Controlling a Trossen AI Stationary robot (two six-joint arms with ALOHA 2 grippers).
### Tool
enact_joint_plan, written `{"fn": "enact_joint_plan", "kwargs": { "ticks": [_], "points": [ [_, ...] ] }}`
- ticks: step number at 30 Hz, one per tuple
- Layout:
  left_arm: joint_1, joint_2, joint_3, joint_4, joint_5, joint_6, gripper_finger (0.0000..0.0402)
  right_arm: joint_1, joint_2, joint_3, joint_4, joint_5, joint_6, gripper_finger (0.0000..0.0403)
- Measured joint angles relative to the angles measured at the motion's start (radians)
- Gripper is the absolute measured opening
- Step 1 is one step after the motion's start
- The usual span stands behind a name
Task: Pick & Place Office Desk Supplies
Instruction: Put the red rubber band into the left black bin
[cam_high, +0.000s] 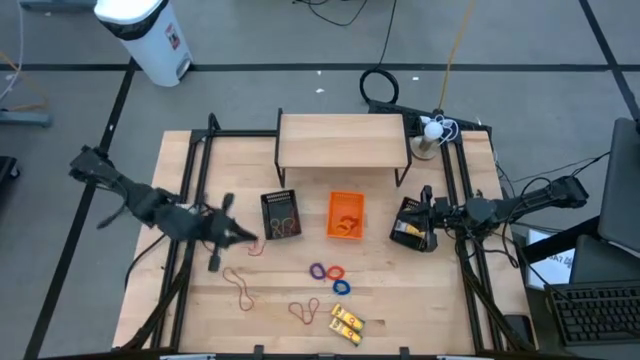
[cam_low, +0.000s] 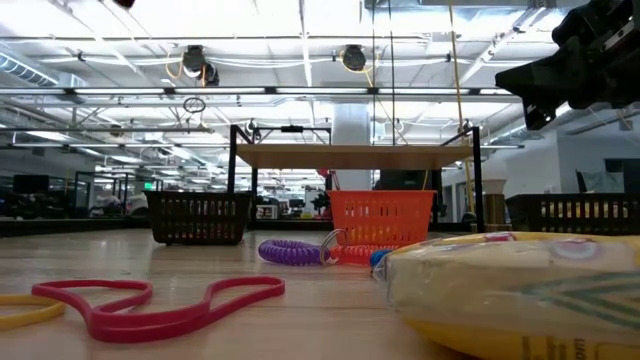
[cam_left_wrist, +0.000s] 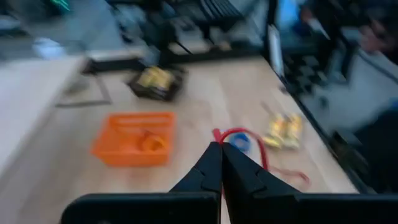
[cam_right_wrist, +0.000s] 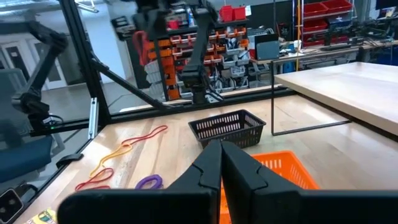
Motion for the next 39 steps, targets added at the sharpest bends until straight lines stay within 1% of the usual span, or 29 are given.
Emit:
{"fn": "enact_joint_plan", "kwargs": {
  "ticks": [3, 6, 8, 10, 14, 18, 20, 23, 26, 30, 34, 36, 39],
  "points": [
    [0.058, -0.146, -0.120, 0.109, -0.029, 0.026, 0.0000, 0.000, 0.000, 0.000, 0.009, 0.001, -0.002, 0.0000],
    [0.112, -0.281, -0.235, 0.173, -0.025, 0.018, 0.0000, 0.000, 0.000, 0.000, 0.032, 0.001, -0.003, 0.0000],
    [0.129, -0.361, -0.301, 0.206, -0.049, -0.002, 0.0000, 0.000, 0.000, 0.000, 0.042, 0.000, -0.004, 0.0000],
    [0.127, -0.443, -0.357, 0.218, -0.101, -0.021, 0.0000, 0.000, 0.000, 0.000, 0.040, 0.000, -0.004, 0.0000],
    [0.105, -0.592, -0.460, 0.275, -0.149, -0.006, 0.0000, 0.006, 0.000, 0.000, 0.019, 0.000, 0.014, 0.0000],
    [0.097, -0.686, -0.551, 0.328, -0.160, 0.021, 0.0000, 0.026, 0.011, 0.000, 0.005, 0.001, 0.021, 0.0000],
    [0.097, -0.715, -0.591, 0.367, -0.160, 0.029, 0.0000, 0.036, 0.016, 0.000, 0.004, 0.001, 0.020, 0.0000],
    [0.098, -0.741, -0.645, 0.376, -0.163, 0.036, 0.0000, 0.040, 0.023, 0.000, 0.006, 0.001, 0.017, 0.0000],
    [0.098, -0.758, -0.686, 0.382, -0.193, 0.008, 0.0000, 0.040, 0.022, 0.000, 0.007, 0.002, 0.016, 0.0000],
    [0.098, -0.763, -0.732, 0.405, -0.204, -0.054, 0.0000, 0.039, 0.023, 0.000, 0.019, 0.005, 0.014, 0.0000],
    [0.098, -0.763, -0.740, 0.412, -0.204, -0.081, 0.0000, 0.039, 0.022, 0.000, 0.059, 0.004, -0.003, 0.0000],
    [0.099, -0.763, -0.740, 0.443, -0.205, -0.079, 0.0000, 0.039, 0.022, 0.000, 0.068, 0.004, -0.004, 0.0000],
    [0.102, -0.745, -0.706, 0.480, -0.256, -0.122, 0.0000, 0.039, 0.022, 0.000, 0.070, 0.004, -0.004, 0.0000]
  ]
}}
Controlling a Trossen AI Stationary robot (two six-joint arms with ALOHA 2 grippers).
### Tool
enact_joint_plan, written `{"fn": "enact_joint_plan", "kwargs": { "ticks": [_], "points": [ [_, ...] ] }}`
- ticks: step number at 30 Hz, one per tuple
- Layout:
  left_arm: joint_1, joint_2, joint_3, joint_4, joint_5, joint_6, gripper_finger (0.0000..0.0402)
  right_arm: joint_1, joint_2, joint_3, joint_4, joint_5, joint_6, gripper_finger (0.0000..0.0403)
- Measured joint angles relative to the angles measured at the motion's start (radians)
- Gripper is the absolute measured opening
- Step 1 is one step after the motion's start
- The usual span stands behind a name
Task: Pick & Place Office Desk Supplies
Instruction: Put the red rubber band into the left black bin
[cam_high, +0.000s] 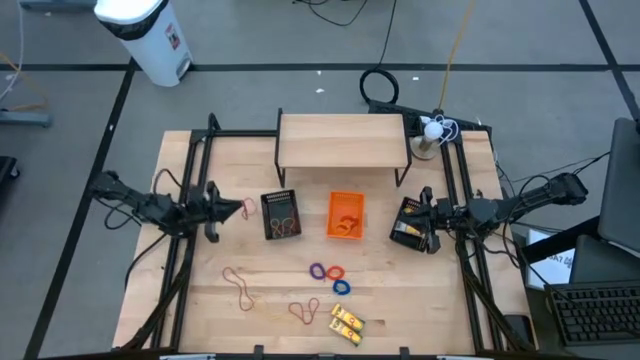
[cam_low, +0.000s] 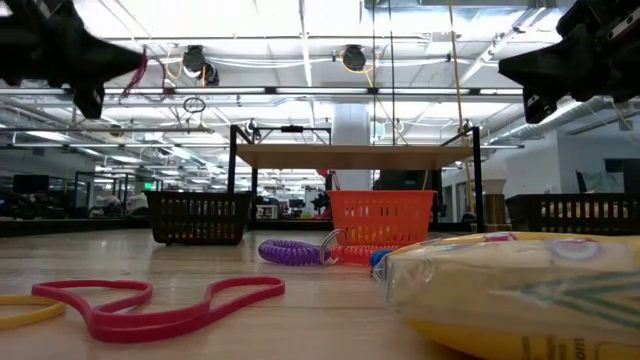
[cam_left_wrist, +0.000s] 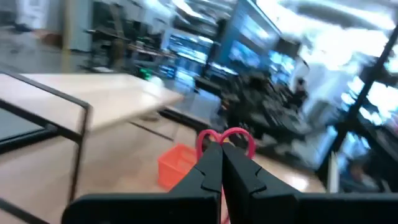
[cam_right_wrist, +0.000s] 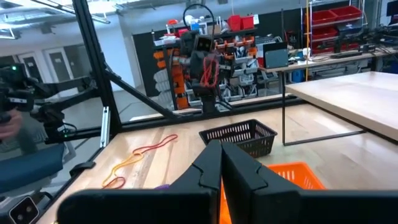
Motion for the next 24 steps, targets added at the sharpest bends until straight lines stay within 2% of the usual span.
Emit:
{"fn": "enact_joint_plan", "kwargs": {
  "ticks": [5, 11, 15, 18, 24],
  "points": [
    [0.003, 0.133, 0.207, -0.119, -0.086, -0.019, 0.0000, 0.000, 0.000, 0.000, 0.020, 0.000, -0.003, 0.0000],
    [0.020, 0.487, 0.557, -0.476, -0.162, -0.096, 0.0000, 0.000, 0.000, 0.000, 0.027, 0.000, -0.004, 0.0000],
    [0.088, 0.764, 0.744, -0.788, -0.067, -0.215, 0.0000, 0.000, 0.000, 0.000, 0.031, 0.001, -0.008, 0.0000],
    [0.143, 0.922, 0.796, -0.913, 0.025, -0.306, 0.0000, 0.000, 0.000, 0.000, 0.033, 0.001, -0.007, 0.0000],
    [0.207, 1.097, 0.801, -0.782, 0.171, -0.259, 0.0000, 0.000, 0.000, 0.000, 0.027, 0.000, -0.004, 0.0000]
  ]
}}
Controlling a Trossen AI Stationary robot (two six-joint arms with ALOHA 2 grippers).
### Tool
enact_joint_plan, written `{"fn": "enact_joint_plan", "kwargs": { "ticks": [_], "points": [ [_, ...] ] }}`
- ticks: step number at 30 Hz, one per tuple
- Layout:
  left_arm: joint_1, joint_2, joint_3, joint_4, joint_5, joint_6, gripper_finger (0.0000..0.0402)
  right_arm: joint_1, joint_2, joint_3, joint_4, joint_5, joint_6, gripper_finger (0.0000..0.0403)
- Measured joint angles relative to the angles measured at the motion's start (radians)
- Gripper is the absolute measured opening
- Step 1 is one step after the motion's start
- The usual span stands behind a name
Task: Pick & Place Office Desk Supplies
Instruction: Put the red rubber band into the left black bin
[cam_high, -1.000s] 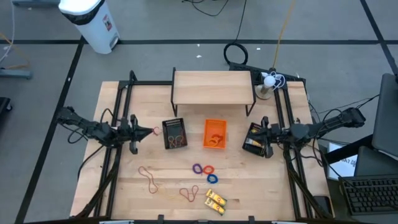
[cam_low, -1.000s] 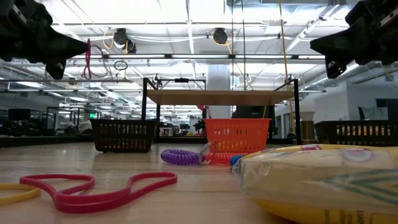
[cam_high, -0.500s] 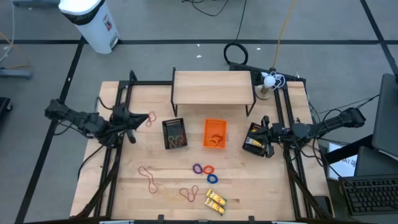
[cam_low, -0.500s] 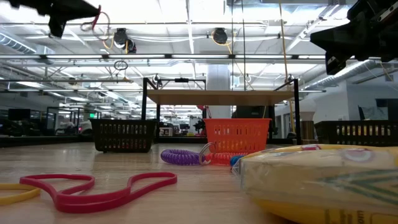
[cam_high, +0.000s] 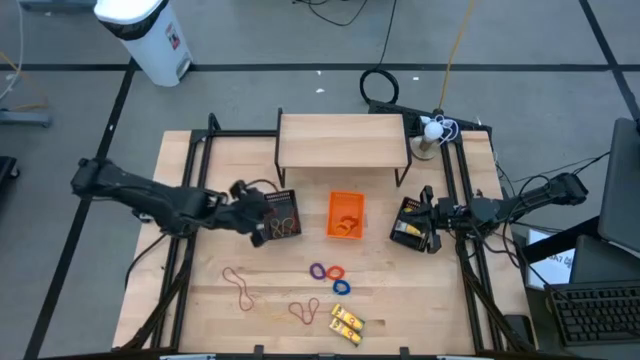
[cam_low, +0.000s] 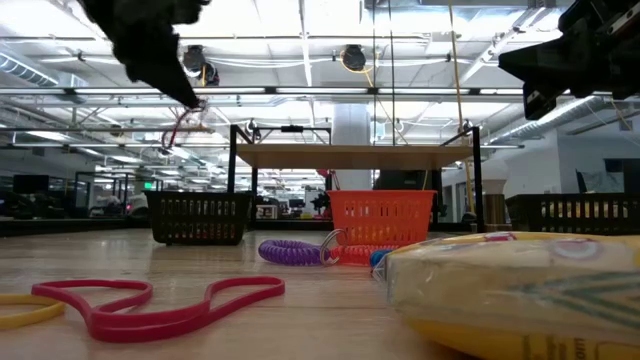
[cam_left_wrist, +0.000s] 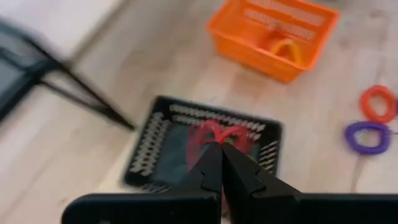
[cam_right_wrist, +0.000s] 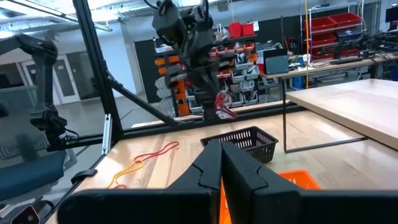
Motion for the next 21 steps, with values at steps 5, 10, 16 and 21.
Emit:
{"fn": "enact_joint_plan", "kwargs": {
  "ticks": [5, 10, 16, 21],
  "points": [
    [0.048, 0.104, 0.001, 0.089, 0.086, 0.007, 0.0000, 0.000, 0.000, 0.000, -0.001, -0.001, 0.001, 0.0000],
    [0.086, 0.207, 0.001, 0.083, 0.144, -0.003, 0.0000, 0.000, 0.000, 0.000, -0.005, -0.003, 0.002, 0.0000],
    [0.128, 0.311, 0.001, 0.076, 0.219, -0.031, 0.0000, 0.000, 0.000, 0.000, -0.013, -0.004, 0.011, 0.0004],
    [0.140, 0.340, 0.001, 0.076, 0.266, -0.022, 0.0022, 0.000, 0.000, 0.000, -0.016, -0.004, 0.015, 0.0004]
  ]
}}
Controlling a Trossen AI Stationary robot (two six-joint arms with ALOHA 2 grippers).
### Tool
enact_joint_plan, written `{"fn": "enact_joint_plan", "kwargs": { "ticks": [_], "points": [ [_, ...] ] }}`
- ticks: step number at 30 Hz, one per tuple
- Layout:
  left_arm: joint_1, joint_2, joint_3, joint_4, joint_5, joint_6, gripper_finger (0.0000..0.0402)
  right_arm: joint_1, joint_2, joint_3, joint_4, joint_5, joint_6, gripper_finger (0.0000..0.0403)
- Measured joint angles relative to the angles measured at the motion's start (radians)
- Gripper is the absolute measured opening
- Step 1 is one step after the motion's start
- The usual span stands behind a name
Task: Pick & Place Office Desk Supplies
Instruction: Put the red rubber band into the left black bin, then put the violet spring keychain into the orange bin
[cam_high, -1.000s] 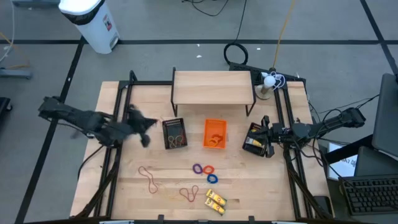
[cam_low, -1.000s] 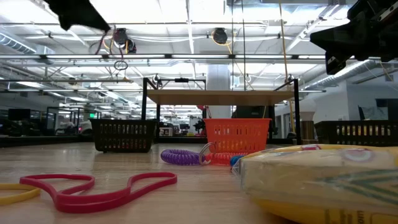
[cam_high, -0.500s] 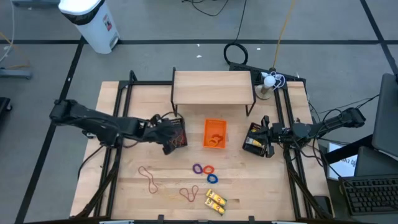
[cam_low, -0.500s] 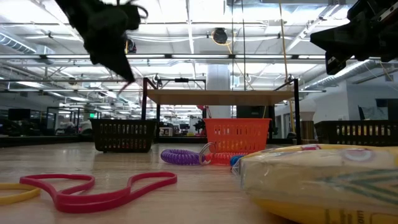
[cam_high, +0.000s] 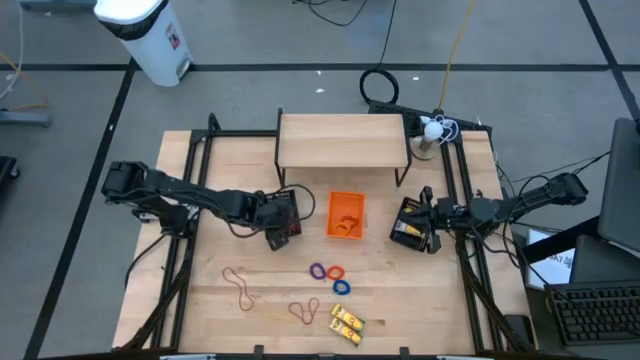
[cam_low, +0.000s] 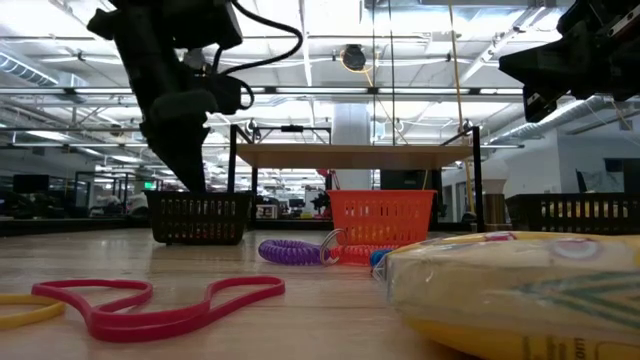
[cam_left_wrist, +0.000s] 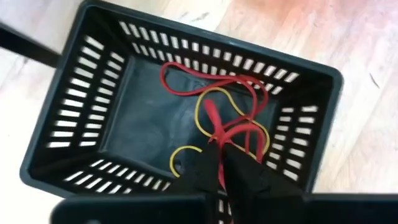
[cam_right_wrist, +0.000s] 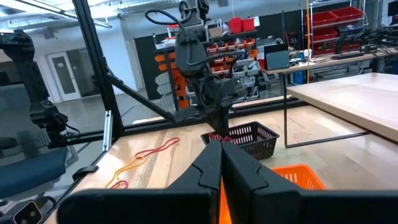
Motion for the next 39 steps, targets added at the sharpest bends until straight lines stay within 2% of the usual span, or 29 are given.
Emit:
{"fn": "enact_joint_plan", "kwargs": {
  "ticks": [5, 12, 16, 19, 22, 25, 27, 31, 33, 35, 39],
  "points": [
    [-0.001, -0.011, 0.000, 0.003, 0.011, 0.010, 0.0080, 0.000, 0.000, 0.000, 0.000, 0.000, 0.001, 0.0004],
    [0.002, -0.037, 0.003, 0.027, 0.010, 0.057, 0.0204, 0.000, 0.000, 0.000, 0.000, 0.000, 0.001, 0.0005],
    [-0.024, -0.146, 0.010, 0.031, -0.042, 0.118, 0.0248, 0.000, 0.002, 0.000, 0.000, 0.000, 0.005, 0.0004],
    [-0.051, -0.292, 0.010, 0.053, -0.125, 0.160, 0.0256, 0.000, 0.013, 0.000, -0.003, 0.000, 0.007, 0.0004],
    [-0.054, -0.451, 0.009, 0.051, -0.224, 0.216, 0.0247, 0.000, 0.028, 0.000, 0.001, 0.000, 0.007, 0.0004],
    [-0.054, -0.595, -0.003, 0.055, -0.249, 0.306, 0.0217, 0.000, 0.041, 0.000, 0.001, 0.001, 0.007, 0.0004],
    [-0.053, -0.688, -0.026, 0.094, -0.189, 0.363, 0.0179, 0.000, 0.046, 0.000, 0.007, 0.001, 0.006, 0.0004],
    [-0.040, -0.842, -0.129, 0.198, 0.039, 0.447, 0.0075, 0.000, 0.046, 0.000, 0.015, 0.001, 0.005, 0.0004],
    [-0.038, -0.912, -0.197, 0.261, 0.085, 0.446, 0.0024, 0.000, 0.046, 0.000, 0.018, 0.001, 0.005, 0.0004],
    [-0.037, -0.979, -0.273, 0.324, 0.073, 0.416, 0.0012, 0.000, 0.046, 0.000, 0.022, 0.001, 0.005, 0.0004],
    [-0.037, -1.091, -0.424, 0.436, -0.031, 0.337, 0.0021, 0.000, 0.049, 0.000, 0.023, 0.002, 0.005, 0.0004]
  ]
}}
